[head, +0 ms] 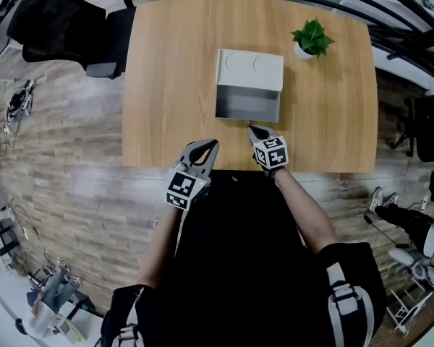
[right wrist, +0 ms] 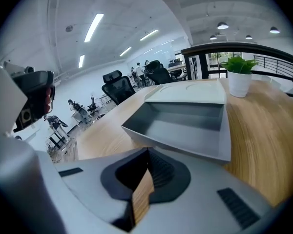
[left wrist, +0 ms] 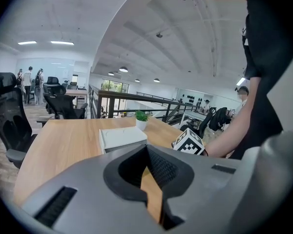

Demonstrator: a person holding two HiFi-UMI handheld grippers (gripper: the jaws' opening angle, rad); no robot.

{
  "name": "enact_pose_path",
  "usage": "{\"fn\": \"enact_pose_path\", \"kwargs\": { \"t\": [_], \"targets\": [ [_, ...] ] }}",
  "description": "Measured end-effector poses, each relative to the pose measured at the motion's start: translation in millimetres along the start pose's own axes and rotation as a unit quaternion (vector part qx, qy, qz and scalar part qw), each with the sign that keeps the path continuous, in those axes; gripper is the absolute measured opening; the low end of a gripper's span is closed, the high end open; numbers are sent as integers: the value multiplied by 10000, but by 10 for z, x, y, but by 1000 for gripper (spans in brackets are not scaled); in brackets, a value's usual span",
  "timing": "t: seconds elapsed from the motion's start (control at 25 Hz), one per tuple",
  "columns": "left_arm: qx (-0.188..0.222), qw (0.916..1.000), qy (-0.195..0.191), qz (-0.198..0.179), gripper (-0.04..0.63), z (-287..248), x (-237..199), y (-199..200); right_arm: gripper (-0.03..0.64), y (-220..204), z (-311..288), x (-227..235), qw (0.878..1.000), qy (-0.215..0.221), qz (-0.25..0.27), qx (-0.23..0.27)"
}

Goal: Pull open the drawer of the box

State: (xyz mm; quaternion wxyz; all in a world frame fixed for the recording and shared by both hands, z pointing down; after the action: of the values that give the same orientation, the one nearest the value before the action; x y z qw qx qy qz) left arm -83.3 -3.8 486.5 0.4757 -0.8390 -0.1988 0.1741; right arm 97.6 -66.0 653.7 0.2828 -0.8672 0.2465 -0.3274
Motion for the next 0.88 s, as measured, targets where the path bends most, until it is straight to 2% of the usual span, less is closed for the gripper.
{"fn": "enact_pose_path", "kwargs": {
  "t": [0.24, 0.56, 0.88],
  "targets": [
    [-16, 9990, -412, -175, 21, 35, 12, -3, 25, 166, 267, -59, 9993, -76, 296, 218],
    [-38, 9960, -850, -282, 21, 12, -12, -36, 25, 277, 542, -289, 9952, -228, 932, 173],
    [-8, 9931, -1088, -447, 21, 13, -88, -63, 25, 319, 565, -564, 9915, -402, 1165, 420]
  ]
}}
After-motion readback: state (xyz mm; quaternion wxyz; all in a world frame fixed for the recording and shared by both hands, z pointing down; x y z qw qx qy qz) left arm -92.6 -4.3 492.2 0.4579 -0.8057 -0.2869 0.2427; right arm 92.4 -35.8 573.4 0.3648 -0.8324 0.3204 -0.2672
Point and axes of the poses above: the fingertips, and each gripper's own axes: z backward along the fingers, x to its right, y out of its top, the point moved 7 cm from there along z, backward along the fingers, and after that the axes turned 9 degrees about y, right-handed, at the moved point
